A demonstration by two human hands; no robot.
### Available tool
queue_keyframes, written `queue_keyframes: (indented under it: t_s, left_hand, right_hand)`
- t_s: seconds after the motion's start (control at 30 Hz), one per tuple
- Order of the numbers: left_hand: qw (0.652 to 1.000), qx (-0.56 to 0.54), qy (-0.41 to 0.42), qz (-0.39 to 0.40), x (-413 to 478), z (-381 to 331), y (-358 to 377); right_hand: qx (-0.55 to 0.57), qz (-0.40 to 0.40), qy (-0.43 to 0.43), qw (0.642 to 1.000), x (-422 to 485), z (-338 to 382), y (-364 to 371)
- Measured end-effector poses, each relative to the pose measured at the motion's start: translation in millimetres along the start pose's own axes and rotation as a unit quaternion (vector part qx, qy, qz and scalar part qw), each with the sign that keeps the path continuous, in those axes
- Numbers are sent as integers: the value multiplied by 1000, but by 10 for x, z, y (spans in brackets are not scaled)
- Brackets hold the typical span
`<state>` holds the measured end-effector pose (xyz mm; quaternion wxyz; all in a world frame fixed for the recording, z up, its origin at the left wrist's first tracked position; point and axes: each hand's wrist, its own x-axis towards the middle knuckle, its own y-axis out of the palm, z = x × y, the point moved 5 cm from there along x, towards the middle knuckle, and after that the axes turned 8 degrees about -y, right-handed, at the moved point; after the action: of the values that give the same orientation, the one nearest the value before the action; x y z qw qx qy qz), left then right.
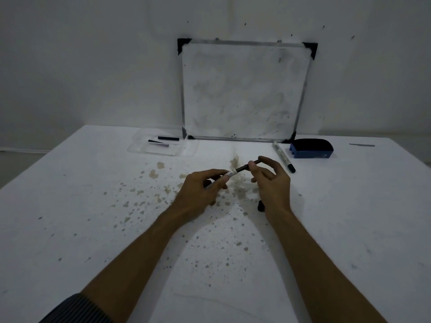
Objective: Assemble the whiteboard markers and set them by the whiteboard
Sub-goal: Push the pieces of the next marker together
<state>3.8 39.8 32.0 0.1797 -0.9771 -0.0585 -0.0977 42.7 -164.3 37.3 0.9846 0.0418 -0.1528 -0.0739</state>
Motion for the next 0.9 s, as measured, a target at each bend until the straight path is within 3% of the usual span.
queue_keyframes:
  t_s: [0.27, 0.53, 0.63, 0.7, 0.83, 0.9]
  left_hand:
    - [1000, -3, -9, 2, -5, -36, 2]
    - [1000, -2, -4, 4, -32, -92, 7]
    - [1000, 23, 1, -3, -28, -67, 23]
    - [999, 42, 2, -4, -15, -27, 24]
    - [998, 59, 13, -2, -12, 11, 25]
    - [998, 57, 13, -3, -13, 16, 22]
  right_hand:
    - [-135, 84, -140, 977, -133, 159, 212]
    - [-273, 135, -161, 939, -126, 273, 127]
    - [-393, 159, -121, 897, -45, 307, -50]
    - [-450, 178, -44, 874, -12, 287, -154]
    - [-529, 272, 53, 802, -110, 180, -185]
    - [-528, 293, 56, 795, -149, 144, -153]
